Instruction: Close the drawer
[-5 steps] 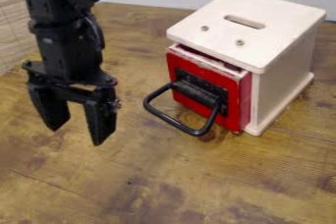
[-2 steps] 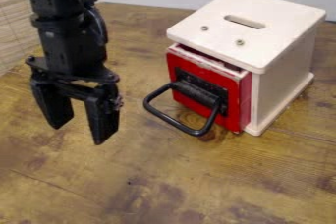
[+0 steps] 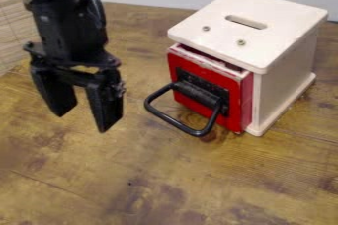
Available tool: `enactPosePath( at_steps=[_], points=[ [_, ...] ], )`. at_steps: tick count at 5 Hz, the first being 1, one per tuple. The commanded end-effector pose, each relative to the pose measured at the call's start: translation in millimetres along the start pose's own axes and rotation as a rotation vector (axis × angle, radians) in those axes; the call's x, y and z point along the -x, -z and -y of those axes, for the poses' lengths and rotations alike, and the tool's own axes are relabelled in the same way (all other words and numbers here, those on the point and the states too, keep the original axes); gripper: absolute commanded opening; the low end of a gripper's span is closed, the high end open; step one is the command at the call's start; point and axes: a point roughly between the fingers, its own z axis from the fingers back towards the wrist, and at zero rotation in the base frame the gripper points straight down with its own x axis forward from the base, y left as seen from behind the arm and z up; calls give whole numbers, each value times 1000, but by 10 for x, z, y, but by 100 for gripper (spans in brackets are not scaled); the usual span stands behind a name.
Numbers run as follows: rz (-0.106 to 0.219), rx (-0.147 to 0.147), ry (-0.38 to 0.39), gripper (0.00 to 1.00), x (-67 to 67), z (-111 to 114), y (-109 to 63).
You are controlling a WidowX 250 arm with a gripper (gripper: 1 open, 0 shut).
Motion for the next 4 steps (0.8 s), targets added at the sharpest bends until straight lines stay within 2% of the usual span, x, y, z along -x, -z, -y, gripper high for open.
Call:
enactPosePath(
  at_steps=[1, 2, 3, 4],
  points=[
    [72, -32, -15, 100, 17, -29, -116],
    [56, -77, -40, 100, -37, -103, -14],
    [45, -97, -65, 100, -78, -149, 46],
    [34, -97, -83, 100, -115, -157, 83]
  ],
)
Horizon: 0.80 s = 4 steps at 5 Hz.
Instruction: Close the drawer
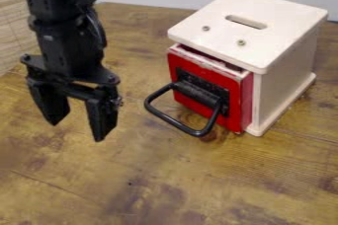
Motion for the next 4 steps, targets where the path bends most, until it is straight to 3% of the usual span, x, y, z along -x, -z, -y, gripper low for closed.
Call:
enactPosePath(
  at_steps=[1, 4],
  points=[
    [37, 32, 24, 100, -38, -5, -163],
    [86, 90, 56, 100, 99, 73, -432]
  ],
)
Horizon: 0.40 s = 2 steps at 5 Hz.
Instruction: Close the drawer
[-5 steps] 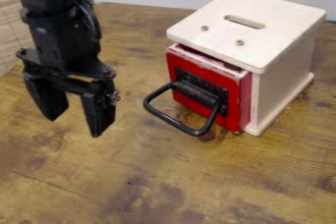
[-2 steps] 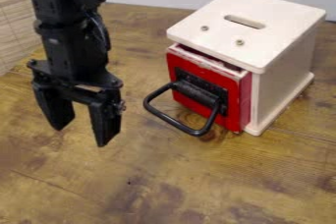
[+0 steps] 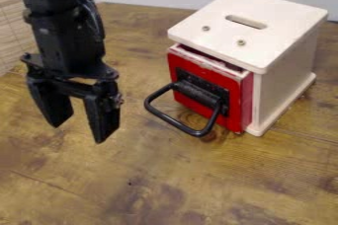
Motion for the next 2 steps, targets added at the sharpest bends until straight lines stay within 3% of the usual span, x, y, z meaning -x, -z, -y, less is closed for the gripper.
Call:
enactPosePath(
  at_steps=[1, 2],
  points=[
    [101, -1, -15, 100, -32, -61, -246],
    [91, -38, -32, 100, -91, -119, -172]
  ],
)
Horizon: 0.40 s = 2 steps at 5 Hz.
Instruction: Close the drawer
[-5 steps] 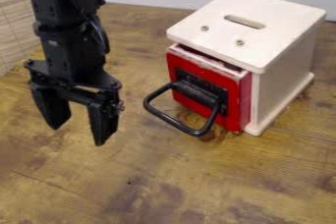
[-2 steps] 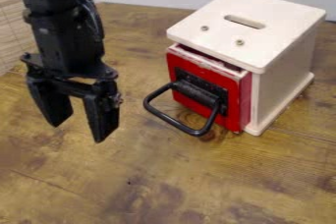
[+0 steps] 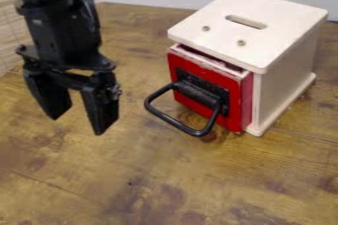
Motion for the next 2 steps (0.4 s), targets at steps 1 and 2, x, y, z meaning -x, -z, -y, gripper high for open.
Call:
enactPosePath(
  at_steps=[1, 2],
  points=[
    [28, -48, -35, 100, -90, -112, -62],
    [26, -62, -60, 100, -128, -151, 3]
  ],
)
